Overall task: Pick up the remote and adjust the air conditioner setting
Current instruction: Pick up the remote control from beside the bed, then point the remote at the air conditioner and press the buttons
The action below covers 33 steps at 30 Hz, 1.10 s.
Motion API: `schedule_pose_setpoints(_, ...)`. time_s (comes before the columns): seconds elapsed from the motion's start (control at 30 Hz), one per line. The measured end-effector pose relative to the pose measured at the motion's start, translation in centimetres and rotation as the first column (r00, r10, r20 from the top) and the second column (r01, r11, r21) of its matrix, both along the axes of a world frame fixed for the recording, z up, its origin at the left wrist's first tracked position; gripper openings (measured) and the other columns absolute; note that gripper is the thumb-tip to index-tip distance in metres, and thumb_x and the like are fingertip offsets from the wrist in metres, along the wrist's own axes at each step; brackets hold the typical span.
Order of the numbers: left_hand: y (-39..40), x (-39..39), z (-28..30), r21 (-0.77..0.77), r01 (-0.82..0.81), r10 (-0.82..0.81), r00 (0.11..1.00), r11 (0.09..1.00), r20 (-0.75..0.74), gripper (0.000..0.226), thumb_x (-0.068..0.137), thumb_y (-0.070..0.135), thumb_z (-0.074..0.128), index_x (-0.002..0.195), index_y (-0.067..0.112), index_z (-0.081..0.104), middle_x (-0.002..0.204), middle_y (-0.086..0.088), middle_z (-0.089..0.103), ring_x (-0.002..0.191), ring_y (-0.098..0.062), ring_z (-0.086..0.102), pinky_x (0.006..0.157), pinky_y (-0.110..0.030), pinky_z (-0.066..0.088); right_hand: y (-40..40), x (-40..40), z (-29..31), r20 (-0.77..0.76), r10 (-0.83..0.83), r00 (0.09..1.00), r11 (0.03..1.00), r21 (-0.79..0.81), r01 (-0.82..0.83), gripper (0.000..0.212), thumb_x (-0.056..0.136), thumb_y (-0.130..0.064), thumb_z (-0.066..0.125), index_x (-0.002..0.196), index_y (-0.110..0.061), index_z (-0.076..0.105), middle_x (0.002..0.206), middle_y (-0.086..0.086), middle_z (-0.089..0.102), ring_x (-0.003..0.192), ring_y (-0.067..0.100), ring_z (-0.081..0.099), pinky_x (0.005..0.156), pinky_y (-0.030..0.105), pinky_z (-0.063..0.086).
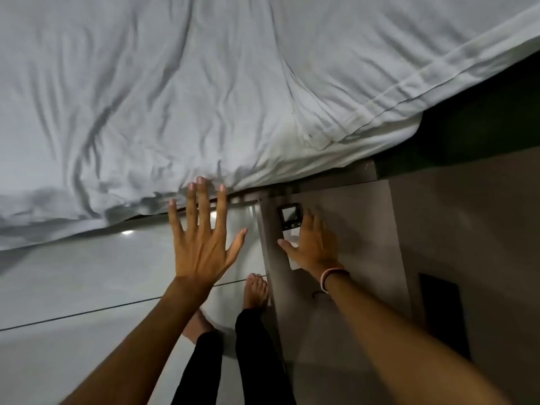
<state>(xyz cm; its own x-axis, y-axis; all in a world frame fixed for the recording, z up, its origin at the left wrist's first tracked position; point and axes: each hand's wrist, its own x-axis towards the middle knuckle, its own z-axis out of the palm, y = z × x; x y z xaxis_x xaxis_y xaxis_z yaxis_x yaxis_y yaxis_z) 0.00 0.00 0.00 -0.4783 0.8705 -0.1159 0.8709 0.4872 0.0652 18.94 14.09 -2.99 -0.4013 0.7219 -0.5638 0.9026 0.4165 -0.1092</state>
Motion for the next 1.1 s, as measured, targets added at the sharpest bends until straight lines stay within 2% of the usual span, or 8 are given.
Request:
schedule_pose_setpoints(0.2, -1.2, -0.6, -2.5, 0.033, 0.004, -0.003, 1.0, 0.999, -0.022, 0.088, 0.101, 0.069, 0.029, 0.165, 0.016, 0.001, 0.172, -0.025, 0.001, 0.16, -0.039, 0.003, 0.125, -0.069, 0.011, -1.9, -0.1, -3.5, -0.059, -0.252, 0.966, 0.964, -0.098, 0.245, 0.088, 0.079, -0.048, 0.078, 0.145, -0.006, 0.037, 0.138, 0.017, 0.048, 0.12, 0.033, 0.054, 0.09, 0.042, 0.054)
schedule_pose_setpoints(0.33, -1.9, -0.9, -2.6, 0.03, 0.012, -0.011, 0.999, 0.999, -0.032, 0.087, 0.101, 0.068, 0.026, 0.165, 0.016, -0.001, 0.172, -0.024, -0.001, 0.16, -0.038, 0.001, 0.125, -0.068, 0.009, -2.0, -0.3, -3.9, -0.152, -0.397, 0.905, 0.914, -0.157, 0.374, 0.078, 0.077, -0.03, 0.082, 0.138, -0.005, 0.041, 0.131, 0.019, 0.054, 0.113, 0.036, 0.058, 0.081, 0.039, 0.053)
schedule_pose_setpoints(0.43, -2.3, -0.8, -1.7, 0.028, 0.019, -0.018, 0.999, 0.999, -0.039, 0.086, 0.101, 0.068, 0.024, 0.165, 0.015, -0.001, 0.172, -0.023, 0.001, 0.16, -0.038, 0.003, 0.125, -0.069, 0.01, -2.3, -0.4, -3.2, -0.246, -0.569, 0.785, 0.817, -0.28, 0.505, 0.065, 0.076, -0.021, 0.083, 0.127, -0.003, 0.046, 0.121, 0.019, 0.059, 0.098, 0.032, 0.065, 0.067, 0.029, 0.05)
schedule_pose_setpoints(0.53, -2.5, -1.1, -0.3, 0.027, 0.051, -0.05, 0.998, 0.998, -0.041, 0.087, 0.101, 0.067, 0.025, 0.164, 0.013, -0.001, 0.172, -0.023, 0.004, 0.16, -0.037, 0.005, 0.125, -0.07, 0.012, -2.4, -0.5, -0.8, -0.346, -0.739, 0.578, 0.666, -0.505, 0.549, 0.05, 0.079, -0.008, 0.081, 0.116, -0.011, 0.047, 0.107, 0.019, 0.065, 0.075, 0.028, 0.07, 0.055, 0.032, 0.06)
schedule_pose_setpoints(0.67, -1.5, -3.3, 3.8, 0.055, 0.063, -0.059, 0.995, 0.996, -0.075, 0.089, 0.1, 0.069, 0.024, 0.164, 0.014, -0.003, 0.172, -0.022, 0.003, 0.16, -0.037, 0.005, 0.125, -0.068, 0.011, -1.5, -2.6, 4.6, -0.444, -0.794, 0.414, 0.604, -0.652, 0.459, 0.048, 0.078, 0.003, 0.077, 0.109, -0.018, 0.047, 0.093, 0.013, 0.068, 0.059, 0.021, 0.071, 0.053, 0.033, 0.062)
schedule_pose_setpoints(0.87, 0.6, -8.8, 14.2, 0.166, 0.023, 0.015, 0.975, 0.986, -0.222, 0.085, 0.102, 0.069, 0.016, 0.165, 0.013, 0.002, 0.172, -0.022, 0.008, 0.159, -0.036, 0.01, 0.124, -0.069, 0.017, 2.0, -8.3, 16.2, -0.66, -0.709, 0.249, 0.706, -0.659, 0.261, 0.038, 0.086, -0.006, 0.076, 0.112, -0.01, 0.049, 0.08, 0.012, 0.068, 0.052, 0.03, 0.065, 0.047, 0.035, 0.057)
schedule_pose_setpoints(1.0, 1.4, -13.8, 24.2, 0.271, 0.012, 0.074, 0.95, 0.963, -0.305, 0.084, 0.101, 0.07, 0.017, 0.165, 0.016, 0.005, 0.172, -0.02, 0.009, 0.16, -0.034, 0.012, 0.124, -0.068, 0.016, 4.6, -13.6, 25.7, -0.741, -0.636, 0.214, 0.771, -0.624, 0.129, 0.017, 0.098, -0.015, 0.062, 0.112, -0.017, 0.052, 0.077, 0.015, 0.068, 0.049, 0.032, 0.066, 0.05, 0.036, 0.057)
schedule_pose_setpoints(1.1, 1.1, -17.5, 32.4, 0.317, 0.022, 0.109, 0.915, 0.948, -0.388, 0.085, 0.1, 0.07, 0.023, 0.165, 0.017, 0.008, 0.172, -0.02, 0.01, 0.159, -0.035, 0.015, 0.123, -0.066, 0.019, 5.9, -17.7, 33.0, -0.813, -0.542, 0.211, 0.833, -0.554, 0.005, 0.021, 0.099, -0.012, 0.059, 0.119, -0.014, 0.052, 0.08, 0.017, 0.068, 0.051, 0.035, 0.067, 0.055, 0.043, 0.059)
